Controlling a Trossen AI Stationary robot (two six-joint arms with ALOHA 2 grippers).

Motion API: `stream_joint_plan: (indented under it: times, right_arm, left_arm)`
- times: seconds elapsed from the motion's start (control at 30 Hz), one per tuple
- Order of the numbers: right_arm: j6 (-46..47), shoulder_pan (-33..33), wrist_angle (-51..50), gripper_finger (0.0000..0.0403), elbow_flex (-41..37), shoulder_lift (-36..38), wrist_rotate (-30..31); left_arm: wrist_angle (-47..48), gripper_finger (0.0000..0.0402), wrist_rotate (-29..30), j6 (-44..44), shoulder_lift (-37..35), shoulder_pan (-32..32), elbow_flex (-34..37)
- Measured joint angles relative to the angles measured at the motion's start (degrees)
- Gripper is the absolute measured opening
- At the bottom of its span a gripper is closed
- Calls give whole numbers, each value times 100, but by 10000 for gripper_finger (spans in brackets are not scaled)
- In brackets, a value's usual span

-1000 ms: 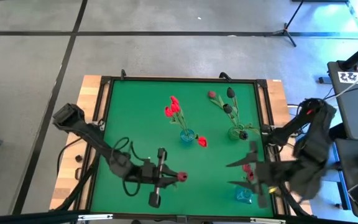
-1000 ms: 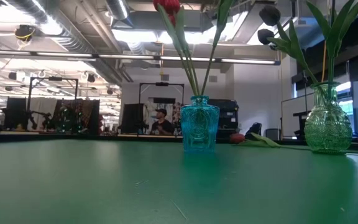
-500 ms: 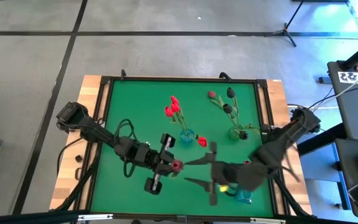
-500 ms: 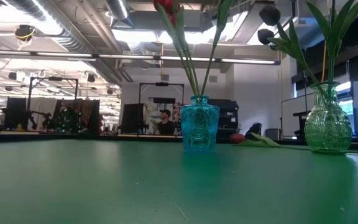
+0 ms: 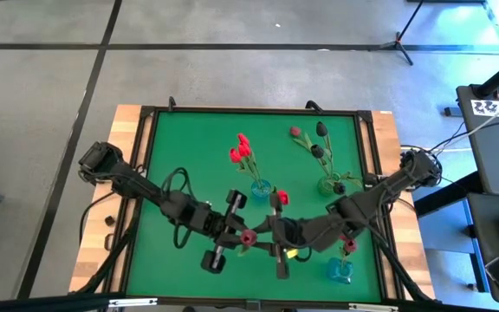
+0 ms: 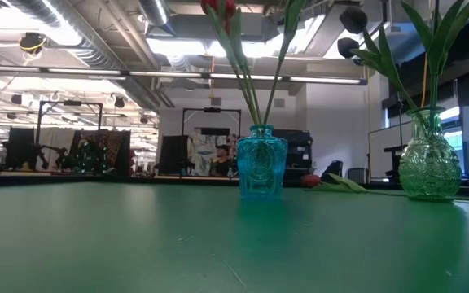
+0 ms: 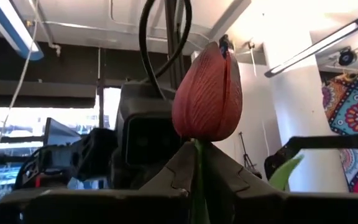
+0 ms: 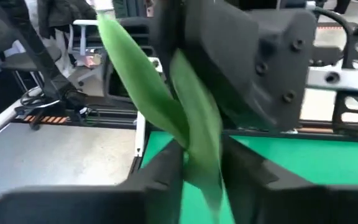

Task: Sort flowers into vase by color
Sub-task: Put the dark red flower in the bottom blue vase

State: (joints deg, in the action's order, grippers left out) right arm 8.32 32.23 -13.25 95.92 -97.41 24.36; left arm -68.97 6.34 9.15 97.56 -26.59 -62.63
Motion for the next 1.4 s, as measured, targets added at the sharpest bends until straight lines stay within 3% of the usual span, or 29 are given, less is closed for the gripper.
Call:
stream_joint_plan:
  times: [0.13, 0.33, 0.57, 0.77, 0.97, 1.33, 1.4]
  right_arm:
    - [0, 49, 58, 14, -1, 0, -294]
    - [494, 438, -11, 9, -13, 131, -406]
    - [1531, 1525, -113, 12, 21, 474, -610]
    - [2984, 2745, -1154, 12, 10, 785, 1006]
    - [3573, 3630, -3017, 5, 4, 1133, 1949]
    - [3935, 4495, -4870, 7, 9, 1922, 3448]
    - [4134, 4516, -5111, 9, 9, 1930, 3492]
  left_arm:
    - [226, 29, 93, -113, -3, -18, -7]
    - [1524, 58, 374, -74, -202, -385, -10]
    - [3207, 89, 565, -22, -289, -1315, -4]
    - [4068, 87, 1892, -649, -284, -2158, 0]
    - [3792, 69, 3101, -100, -284, -2616, 0]
    - [3669, 42, 3248, -229, -286, -2419, -2]
    - [3693, 38, 3248, -263, -286, -2389, -2]
